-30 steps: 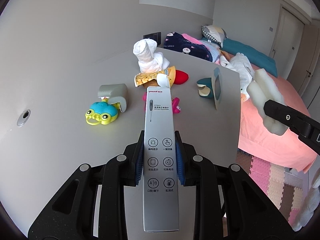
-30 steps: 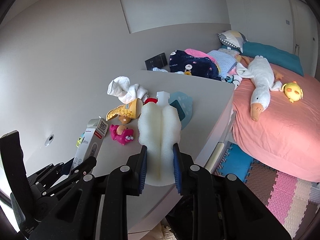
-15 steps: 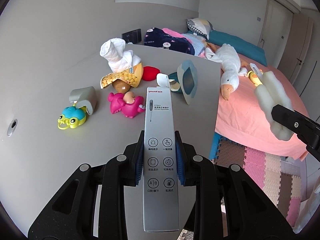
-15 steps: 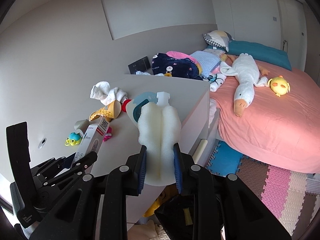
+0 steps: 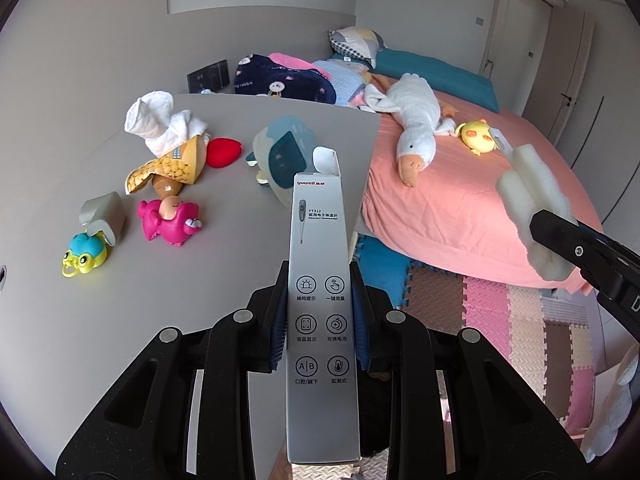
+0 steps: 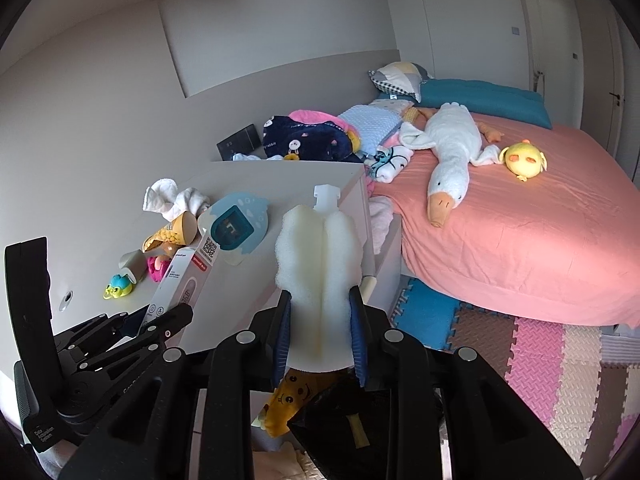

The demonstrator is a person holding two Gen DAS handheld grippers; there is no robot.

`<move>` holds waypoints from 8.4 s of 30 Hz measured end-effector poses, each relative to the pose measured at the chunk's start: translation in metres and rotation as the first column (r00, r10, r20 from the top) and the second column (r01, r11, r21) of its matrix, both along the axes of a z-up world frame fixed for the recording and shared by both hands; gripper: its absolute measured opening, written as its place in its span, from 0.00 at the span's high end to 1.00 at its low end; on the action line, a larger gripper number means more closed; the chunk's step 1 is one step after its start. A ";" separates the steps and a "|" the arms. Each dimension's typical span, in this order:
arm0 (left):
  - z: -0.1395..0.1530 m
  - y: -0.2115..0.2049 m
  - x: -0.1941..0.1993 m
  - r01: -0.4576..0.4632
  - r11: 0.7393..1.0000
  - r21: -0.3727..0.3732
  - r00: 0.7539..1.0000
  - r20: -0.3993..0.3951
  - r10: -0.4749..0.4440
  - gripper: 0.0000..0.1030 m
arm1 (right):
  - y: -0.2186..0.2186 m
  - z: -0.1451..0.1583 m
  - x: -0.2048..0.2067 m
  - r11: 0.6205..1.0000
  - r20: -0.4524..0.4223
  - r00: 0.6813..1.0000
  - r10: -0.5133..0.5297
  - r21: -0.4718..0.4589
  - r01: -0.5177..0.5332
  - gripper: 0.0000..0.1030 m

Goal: Collect trash
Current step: 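Carry the box and foam to the black bin and release both, then move both open tools back over the desk toys, then grasp the blue-yellow frog toy with the left tool while the right grasps the blue plate, then carry the frog toy and blue plate down toward the black bin, then open both tools over the black bin to drop frog toy and plate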

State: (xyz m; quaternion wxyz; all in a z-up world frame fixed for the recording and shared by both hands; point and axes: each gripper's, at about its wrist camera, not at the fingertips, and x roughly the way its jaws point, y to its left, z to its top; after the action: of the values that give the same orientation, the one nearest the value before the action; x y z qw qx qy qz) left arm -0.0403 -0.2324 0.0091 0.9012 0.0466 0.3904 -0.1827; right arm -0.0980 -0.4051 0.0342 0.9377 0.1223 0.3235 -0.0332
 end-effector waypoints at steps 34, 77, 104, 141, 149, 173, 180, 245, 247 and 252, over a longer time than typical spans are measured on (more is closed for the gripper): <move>-0.019 -0.062 -0.021 0.146 0.986 0.085 0.988 0.033 -0.149 0.07 | -0.079 -0.019 -0.036 0.967 -0.020 0.968 -0.251 0.029 0.251 0.32; -0.019 0.083 0.028 -0.156 0.985 0.079 0.988 0.020 0.155 0.07 | 0.052 -0.038 0.054 0.998 -0.087 0.995 0.049 0.035 -0.046 0.32; -0.034 0.189 0.095 -0.348 0.931 0.106 0.937 0.018 0.348 0.08 | 0.115 -0.055 0.157 0.990 -0.132 0.983 0.130 -0.028 -0.135 0.22; -0.047 0.209 0.117 -0.316 0.946 0.067 0.943 -0.082 0.321 0.45 | 0.125 -0.071 0.231 0.991 -0.223 0.969 0.104 -0.064 -0.121 0.45; -0.043 0.214 0.106 -0.348 0.935 0.071 0.932 -0.080 0.353 0.46 | 0.121 -0.058 0.203 0.993 -0.202 0.972 0.118 -0.006 -0.122 0.45; -0.013 0.171 0.043 -0.306 0.951 0.040 0.950 -0.050 0.308 0.46 | 0.094 -0.014 0.105 0.990 -0.100 0.985 0.144 0.009 -0.144 0.44; -0.007 0.136 0.031 -0.234 0.972 0.034 0.971 -0.036 0.235 0.46 | 0.075 -0.005 0.076 0.992 -0.078 0.989 0.127 0.001 -0.127 0.44; -0.025 -0.068 -0.018 0.218 0.973 0.080 0.976 -0.029 -0.216 0.06 | -0.080 -0.032 -0.016 0.969 -0.140 0.960 -0.242 0.009 0.245 0.23; -0.023 -0.066 -0.016 0.214 0.974 0.079 0.977 -0.031 -0.212 0.06 | -0.080 -0.029 -0.017 0.968 -0.135 0.960 -0.246 0.009 0.250 0.23; -0.027 -0.062 -0.012 0.211 0.975 0.064 0.977 -0.060 -0.207 0.06 | -0.080 -0.030 -0.015 0.968 -0.139 0.959 -0.247 0.003 0.250 0.23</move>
State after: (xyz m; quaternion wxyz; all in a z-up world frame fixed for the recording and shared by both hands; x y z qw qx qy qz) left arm -0.0524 -0.2939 -0.0177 0.8641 0.1140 0.4133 -0.2637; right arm -0.1131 -0.4849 0.0040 0.9004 0.1690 0.3695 -0.1555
